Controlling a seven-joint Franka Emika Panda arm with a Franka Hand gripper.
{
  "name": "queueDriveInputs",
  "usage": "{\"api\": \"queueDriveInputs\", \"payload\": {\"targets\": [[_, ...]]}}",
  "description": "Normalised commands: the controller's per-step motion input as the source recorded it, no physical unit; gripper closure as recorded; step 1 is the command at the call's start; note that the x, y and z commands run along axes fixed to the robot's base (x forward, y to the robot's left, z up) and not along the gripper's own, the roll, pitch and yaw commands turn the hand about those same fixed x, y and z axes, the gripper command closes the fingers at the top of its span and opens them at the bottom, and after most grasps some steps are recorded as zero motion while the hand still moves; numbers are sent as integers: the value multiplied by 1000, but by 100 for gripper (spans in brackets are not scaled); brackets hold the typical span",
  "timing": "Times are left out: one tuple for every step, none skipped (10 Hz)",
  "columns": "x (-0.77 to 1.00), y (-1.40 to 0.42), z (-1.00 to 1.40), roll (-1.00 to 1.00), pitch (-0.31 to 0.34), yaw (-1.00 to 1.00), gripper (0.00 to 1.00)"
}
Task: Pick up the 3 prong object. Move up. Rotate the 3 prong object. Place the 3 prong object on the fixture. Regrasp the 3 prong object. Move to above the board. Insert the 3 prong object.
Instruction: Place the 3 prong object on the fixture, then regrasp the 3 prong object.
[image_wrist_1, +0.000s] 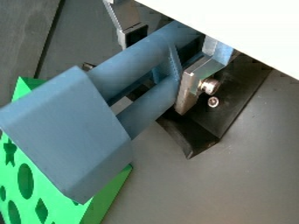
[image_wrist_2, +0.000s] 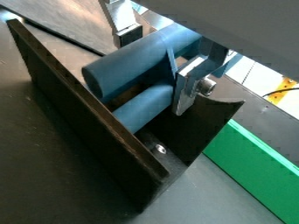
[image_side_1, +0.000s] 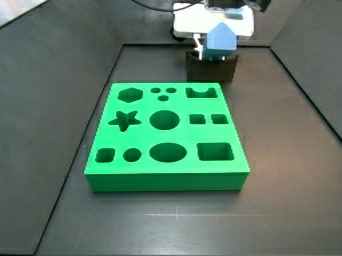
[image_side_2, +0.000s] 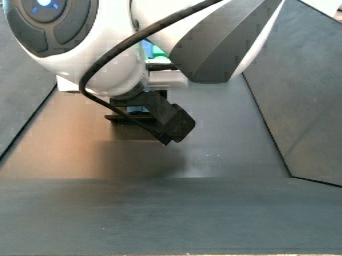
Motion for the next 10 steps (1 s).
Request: {"api": "queueDriveInputs", "payload": {"targets": [[0, 0, 0, 0, 0, 0, 0], [0, 0, 1000, 2, 65, 6, 0], [-5, 0, 1000, 3, 68, 9, 0], [-23, 2, 1000, 20, 69, 3, 0], [-26, 1, 1000, 29, 69, -6, 0], [-32, 2, 1000, 40, 69, -20, 0], [-29, 6, 843, 45, 68, -30, 0], [-28, 5, 654, 46, 66, -35, 0], [-26, 5, 464, 50, 63, -40, 0], [-23, 7, 277, 51, 61, -39, 0]]}}
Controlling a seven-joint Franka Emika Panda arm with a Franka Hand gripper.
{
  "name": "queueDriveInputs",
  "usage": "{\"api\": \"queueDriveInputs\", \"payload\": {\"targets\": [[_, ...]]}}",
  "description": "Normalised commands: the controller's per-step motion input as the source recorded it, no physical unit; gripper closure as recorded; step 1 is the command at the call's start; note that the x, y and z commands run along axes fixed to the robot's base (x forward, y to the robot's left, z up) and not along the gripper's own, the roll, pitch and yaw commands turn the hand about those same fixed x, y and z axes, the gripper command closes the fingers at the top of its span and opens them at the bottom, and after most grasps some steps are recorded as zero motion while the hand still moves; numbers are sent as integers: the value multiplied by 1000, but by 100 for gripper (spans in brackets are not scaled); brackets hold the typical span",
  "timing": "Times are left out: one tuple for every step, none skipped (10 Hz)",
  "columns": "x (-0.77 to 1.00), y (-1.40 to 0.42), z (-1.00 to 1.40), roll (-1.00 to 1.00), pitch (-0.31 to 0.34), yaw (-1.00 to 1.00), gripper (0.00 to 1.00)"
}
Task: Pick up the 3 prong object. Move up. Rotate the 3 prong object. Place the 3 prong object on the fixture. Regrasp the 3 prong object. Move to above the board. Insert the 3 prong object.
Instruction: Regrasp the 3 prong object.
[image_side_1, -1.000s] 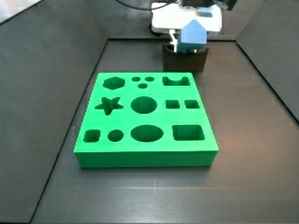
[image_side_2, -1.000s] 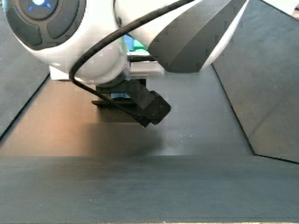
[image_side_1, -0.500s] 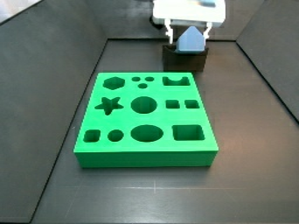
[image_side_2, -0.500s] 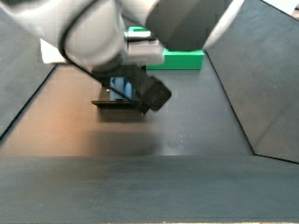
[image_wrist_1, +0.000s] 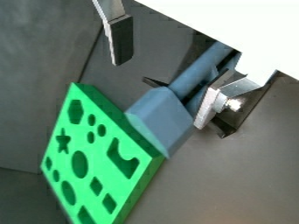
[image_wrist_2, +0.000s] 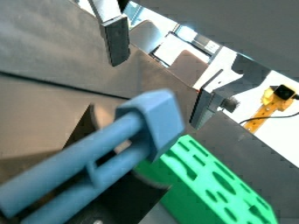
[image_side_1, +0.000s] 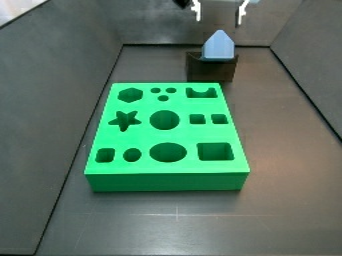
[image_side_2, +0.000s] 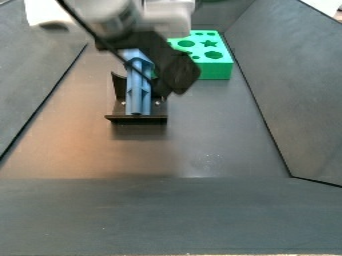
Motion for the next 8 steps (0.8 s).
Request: {"api": "queueDriveInputs", "payload": {"targets": [[3, -939, 1000, 1000, 41, 16, 0], [1, -956, 1000, 1000, 39, 16, 0], [-16, -952, 1000, 1000, 33, 15, 0], [-66, -967, 1000, 1000, 22, 15, 0], [-69, -838, 822, 1000, 18, 14, 0], [-46, -647, 589, 1000, 16, 14, 0], [-31, -443, 344, 1000, 15, 15, 0], [-14, -233, 107, 1000, 14, 15, 0]]}}
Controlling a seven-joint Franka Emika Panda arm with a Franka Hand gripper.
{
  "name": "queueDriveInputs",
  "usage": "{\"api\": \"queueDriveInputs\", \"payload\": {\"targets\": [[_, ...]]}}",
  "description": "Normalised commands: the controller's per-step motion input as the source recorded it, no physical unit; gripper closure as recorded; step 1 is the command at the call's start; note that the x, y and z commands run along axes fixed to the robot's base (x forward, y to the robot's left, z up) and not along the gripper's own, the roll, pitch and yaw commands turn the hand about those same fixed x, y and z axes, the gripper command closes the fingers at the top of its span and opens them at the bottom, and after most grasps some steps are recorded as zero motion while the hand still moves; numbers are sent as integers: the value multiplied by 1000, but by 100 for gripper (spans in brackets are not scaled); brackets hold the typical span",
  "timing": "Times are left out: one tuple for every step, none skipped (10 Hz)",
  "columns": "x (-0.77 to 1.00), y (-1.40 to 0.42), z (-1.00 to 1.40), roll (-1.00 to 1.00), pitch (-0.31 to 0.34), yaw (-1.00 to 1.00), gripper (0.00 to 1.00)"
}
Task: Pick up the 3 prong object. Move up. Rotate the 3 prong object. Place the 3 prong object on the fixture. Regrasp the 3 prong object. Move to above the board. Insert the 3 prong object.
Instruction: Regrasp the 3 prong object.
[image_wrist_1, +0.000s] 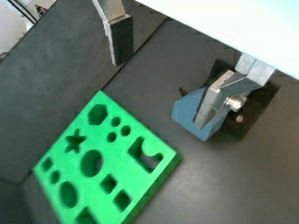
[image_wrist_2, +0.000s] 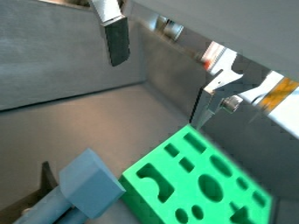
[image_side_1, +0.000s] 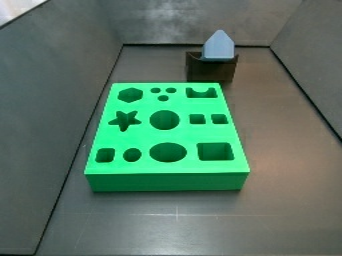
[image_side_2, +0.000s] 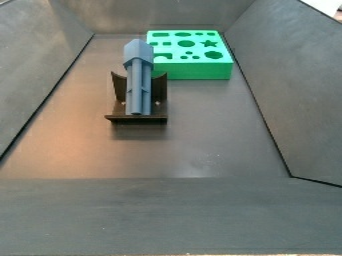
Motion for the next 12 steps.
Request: {"api": "queueDriveInputs", "payload": {"targets": [[-2, -39, 28, 1000, 13, 16, 0], [-6, -8, 30, 1000, 11, 17, 0], [-6, -24, 21, 1000, 9, 17, 0], [-5, -25, 14, 1000, 7, 18, 0], [5, -20, 6, 1000, 3, 19, 0], [11, -20, 1, 1000, 2, 20, 0], [11, -21, 3, 1000, 3, 21, 0], [10, -17, 2, 1000, 9, 23, 0], [14, -20, 6, 1000, 16, 24, 0], [23, -21, 4, 1000, 25, 26, 0], [37, -23, -6, 1000, 33, 29, 0], [49, -23, -7, 1000, 43, 31, 0]]}}
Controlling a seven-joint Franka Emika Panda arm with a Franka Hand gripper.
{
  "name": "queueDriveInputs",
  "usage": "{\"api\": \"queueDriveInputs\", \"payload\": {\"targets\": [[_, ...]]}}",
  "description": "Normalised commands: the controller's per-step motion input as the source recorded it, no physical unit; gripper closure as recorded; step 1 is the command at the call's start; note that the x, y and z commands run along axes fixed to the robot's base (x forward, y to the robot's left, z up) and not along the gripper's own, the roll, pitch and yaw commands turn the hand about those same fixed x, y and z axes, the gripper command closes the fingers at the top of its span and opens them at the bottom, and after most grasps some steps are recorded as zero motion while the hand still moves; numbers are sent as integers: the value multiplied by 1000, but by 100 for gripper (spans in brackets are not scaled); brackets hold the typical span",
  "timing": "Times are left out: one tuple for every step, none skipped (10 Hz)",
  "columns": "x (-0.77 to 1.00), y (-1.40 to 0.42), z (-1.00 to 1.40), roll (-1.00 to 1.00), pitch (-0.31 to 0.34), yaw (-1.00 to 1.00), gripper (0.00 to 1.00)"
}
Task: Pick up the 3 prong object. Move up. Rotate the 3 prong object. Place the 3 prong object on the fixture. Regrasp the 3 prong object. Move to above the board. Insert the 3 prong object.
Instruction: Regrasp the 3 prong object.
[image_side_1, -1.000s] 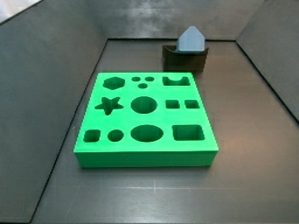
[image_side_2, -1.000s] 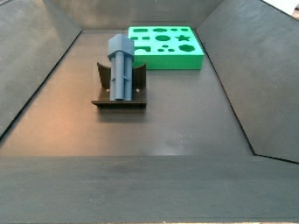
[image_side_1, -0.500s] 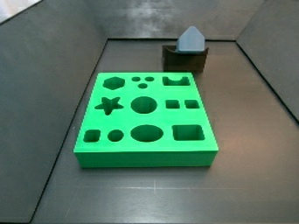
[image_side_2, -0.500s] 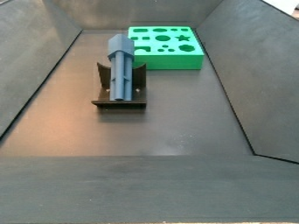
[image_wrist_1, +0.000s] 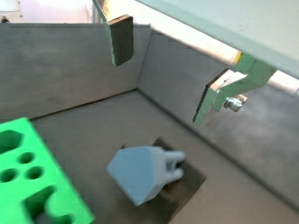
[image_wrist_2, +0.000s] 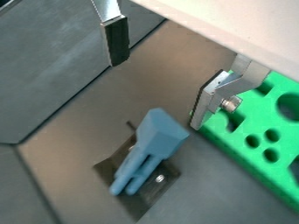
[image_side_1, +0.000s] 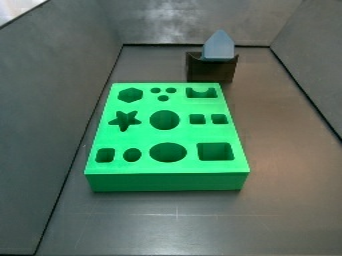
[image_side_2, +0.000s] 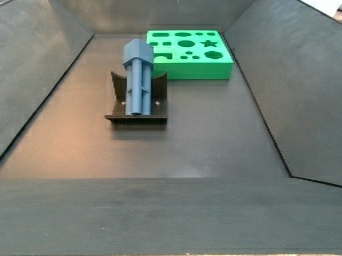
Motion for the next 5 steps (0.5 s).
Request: {"api": "queueDriveInputs", "payload": {"targets": [[61, -31, 3, 1000, 61, 36, 0], [72, -35, 0, 1000, 78, 42, 0], [91, -37, -8, 1000, 105, 53, 0], [98, -41, -5, 1000, 121, 60, 0], [108, -45, -6, 1000, 160, 81, 0]]}}
